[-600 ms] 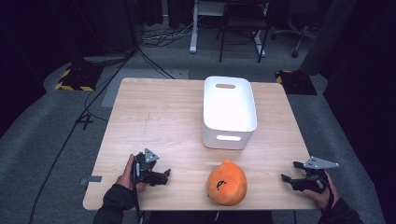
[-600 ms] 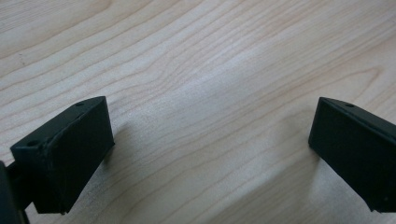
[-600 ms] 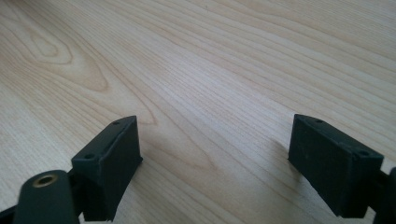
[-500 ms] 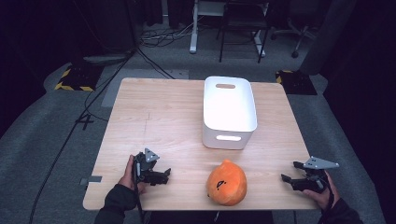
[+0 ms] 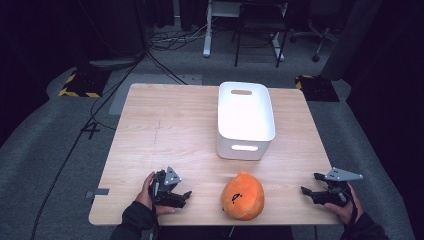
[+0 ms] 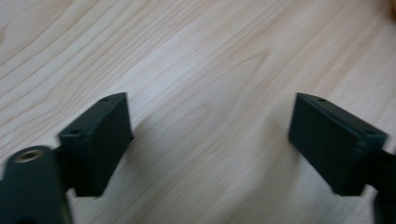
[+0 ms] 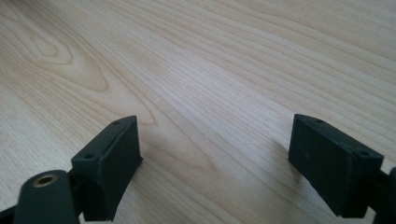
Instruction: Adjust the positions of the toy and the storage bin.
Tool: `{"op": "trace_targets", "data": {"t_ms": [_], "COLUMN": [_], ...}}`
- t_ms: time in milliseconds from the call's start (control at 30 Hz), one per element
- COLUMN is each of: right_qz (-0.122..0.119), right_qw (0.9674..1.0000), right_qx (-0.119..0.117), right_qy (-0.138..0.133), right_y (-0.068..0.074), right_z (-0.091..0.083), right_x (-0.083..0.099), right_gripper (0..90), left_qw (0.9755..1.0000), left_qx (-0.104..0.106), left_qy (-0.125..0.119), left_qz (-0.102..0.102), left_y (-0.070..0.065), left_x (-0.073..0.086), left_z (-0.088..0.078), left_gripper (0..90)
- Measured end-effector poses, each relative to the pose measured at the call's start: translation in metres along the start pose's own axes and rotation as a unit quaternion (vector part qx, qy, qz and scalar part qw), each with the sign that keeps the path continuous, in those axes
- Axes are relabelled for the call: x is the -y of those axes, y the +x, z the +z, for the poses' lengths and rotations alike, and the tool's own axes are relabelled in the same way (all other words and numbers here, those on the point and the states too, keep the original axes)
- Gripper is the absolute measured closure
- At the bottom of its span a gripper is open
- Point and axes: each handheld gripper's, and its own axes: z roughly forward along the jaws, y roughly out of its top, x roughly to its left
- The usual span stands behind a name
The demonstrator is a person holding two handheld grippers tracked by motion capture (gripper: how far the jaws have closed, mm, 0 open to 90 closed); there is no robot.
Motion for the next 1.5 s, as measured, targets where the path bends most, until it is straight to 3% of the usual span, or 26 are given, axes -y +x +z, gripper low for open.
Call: {"op": "trace_targets", "data": {"t_ms": [67,133,267,367,533,667,967,1200,1333,1400,1500], "right_qz": [-0.001,-0.003,-0.002,-0.001,-0.001,-0.001,-0.001,-0.002,-0.001,-0.002,-0.002], "right_qw": [1.0000,1.0000,1.0000,1.0000,1.0000,1.0000,1.0000,1.0000,1.0000,1.0000,1.0000], "right_qx": [0.000,-0.001,-0.001,-0.001,-0.001,-0.001,-0.001,-0.001,-0.001,-0.001,-0.001], "right_qy": [0.000,0.002,0.001,0.001,0.001,0.001,0.001,0.001,0.001,0.001,0.001], "right_y": [0.000,-0.001,0.000,0.000,0.000,0.000,0.000,0.000,0.000,0.000,0.000], "right_z": [0.000,0.000,0.000,0.000,0.000,0.000,0.000,0.000,0.000,0.000,0.000], "right_x": [0.000,0.000,0.000,0.000,0.000,0.000,0.000,0.000,0.000,0.000,0.000], "right_gripper": [16.8,16.7,16.8,16.8,16.7,16.8,16.8,16.8,16.8,16.8,16.8], "left_qw": [0.9999,0.9992,0.9975,0.9965,0.9923,0.9891,0.9843,0.9778,0.9762,0.9779,0.9792], "left_qx": [0.010,0.024,0.048,0.050,0.076,0.095,0.111,0.137,0.142,0.128,0.127], "left_qy": [0.002,-0.007,-0.017,-0.021,-0.041,-0.052,-0.076,-0.103,-0.106,-0.097,-0.097], "left_qz": [0.005,0.033,0.050,0.063,0.089,0.100,0.114,0.121,0.125,0.134,0.125], "left_y": [-0.005,-0.019,-0.037,-0.045,-0.068,-0.080,-0.097,-0.110,-0.119,-0.123,-0.125], "left_x": [-0.002,-0.009,-0.018,-0.022,-0.032,-0.038,-0.048,-0.059,-0.064,-0.066,-0.068], "left_z": [0.001,0.000,-0.003,-0.005,-0.010,-0.014,-0.021,-0.026,-0.023,-0.017,-0.009], "left_gripper": [16.0,17.2,16.7,16.6,16.7,16.7,16.8,16.5,16.0,15.9,15.0]}}
